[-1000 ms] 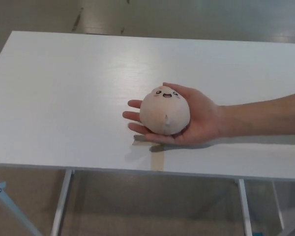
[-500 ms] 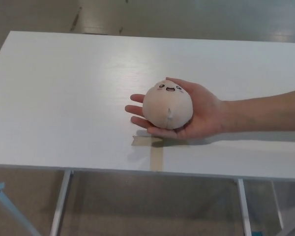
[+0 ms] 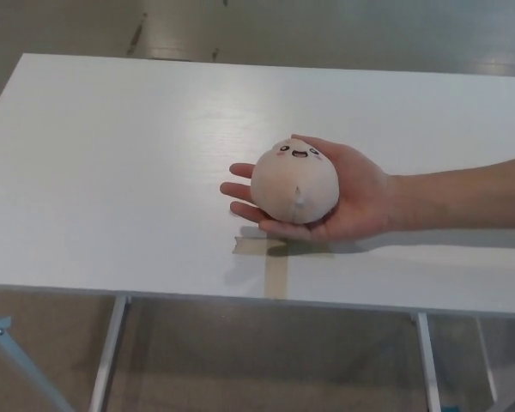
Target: Use the left hand to take the pink dumpling toy on a person's hand and put it on the desk.
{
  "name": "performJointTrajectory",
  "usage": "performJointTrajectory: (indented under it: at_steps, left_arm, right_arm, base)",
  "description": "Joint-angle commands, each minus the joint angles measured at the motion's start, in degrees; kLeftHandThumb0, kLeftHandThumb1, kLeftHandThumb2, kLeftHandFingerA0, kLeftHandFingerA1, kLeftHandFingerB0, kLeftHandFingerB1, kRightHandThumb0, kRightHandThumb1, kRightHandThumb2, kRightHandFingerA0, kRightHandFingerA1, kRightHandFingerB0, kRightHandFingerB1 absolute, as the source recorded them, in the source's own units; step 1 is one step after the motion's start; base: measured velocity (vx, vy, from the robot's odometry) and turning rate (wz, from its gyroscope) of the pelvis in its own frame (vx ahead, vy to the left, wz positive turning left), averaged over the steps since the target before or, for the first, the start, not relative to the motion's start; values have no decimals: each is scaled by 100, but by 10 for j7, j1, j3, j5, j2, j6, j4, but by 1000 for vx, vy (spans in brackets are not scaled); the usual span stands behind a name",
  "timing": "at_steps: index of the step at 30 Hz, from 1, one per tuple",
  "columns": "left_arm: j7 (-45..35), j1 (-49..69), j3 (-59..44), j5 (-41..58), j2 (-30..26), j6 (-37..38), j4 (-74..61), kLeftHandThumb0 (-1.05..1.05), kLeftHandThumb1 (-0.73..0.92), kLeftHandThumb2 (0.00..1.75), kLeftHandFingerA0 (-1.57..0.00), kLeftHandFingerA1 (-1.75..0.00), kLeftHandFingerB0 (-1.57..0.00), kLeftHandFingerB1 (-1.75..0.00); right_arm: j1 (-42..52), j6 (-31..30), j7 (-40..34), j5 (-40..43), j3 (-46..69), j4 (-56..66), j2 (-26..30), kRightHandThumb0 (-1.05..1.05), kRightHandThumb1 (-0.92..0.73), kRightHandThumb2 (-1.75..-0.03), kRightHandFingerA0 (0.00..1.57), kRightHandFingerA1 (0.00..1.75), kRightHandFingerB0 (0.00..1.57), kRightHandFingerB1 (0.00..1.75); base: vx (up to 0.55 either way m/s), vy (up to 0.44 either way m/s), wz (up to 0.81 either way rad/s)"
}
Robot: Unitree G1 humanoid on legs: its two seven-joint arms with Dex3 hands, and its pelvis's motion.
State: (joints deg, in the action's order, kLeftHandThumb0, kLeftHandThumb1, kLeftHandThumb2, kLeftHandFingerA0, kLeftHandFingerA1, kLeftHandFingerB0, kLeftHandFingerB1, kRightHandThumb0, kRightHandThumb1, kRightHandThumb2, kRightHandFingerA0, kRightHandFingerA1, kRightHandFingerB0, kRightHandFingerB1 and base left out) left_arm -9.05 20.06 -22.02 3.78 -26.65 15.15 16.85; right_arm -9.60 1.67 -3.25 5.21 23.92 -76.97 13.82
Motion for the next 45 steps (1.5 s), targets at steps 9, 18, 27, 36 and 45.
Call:
performJointTrajectory:
  at_steps: [9, 18, 27, 36, 45]
  left_arm:
    - [-77, -98, -194, 344, -213, -36, -545, -59, 46, 55, -42, -39, -28, -30]
    - [-79, -363, -4, 260, -276, -168, -493, -59, 46, 55, -43, -39, -28, -30]
    - [-154, -639, 239, 56, -168, -258, -328, -64, 40, 70, -36, -46, -24, -38]
    - [-155, -737, 371, -67, -82, -227, -162, -66, 41, 72, -36, -46, -24, -38]
    - [-149, -786, 465, -120, -30, -241, -56, -66, 40, 72, -30, -44, -21, -37]
  right_arm:
    - [-10, -1, 13, 5, 1, 0, 8, -29, -59, -57, 70, 50, 54, 43]
    - [-13, -3, 11, 1, -3, -1, 10, -29, -61, -58, 71, 50, 55, 43]
    - [-20, -10, 15, -4, -9, -2, 16, -28, -60, -57, 67, 48, 55, 43]
    - [-25, -11, 9, 0, -8, -3, 14, -28, -60, -57, 68, 48, 55, 43]
    - [-34, -13, 7, 0, -10, -2, 14, -30, -60, -57, 68, 48, 59, 45]
  base:
    - [0, 0, 0]
    - [0, 0, 1]
    - [0, 0, 0]
    - [0, 0, 0]
    - [0, 0, 0]
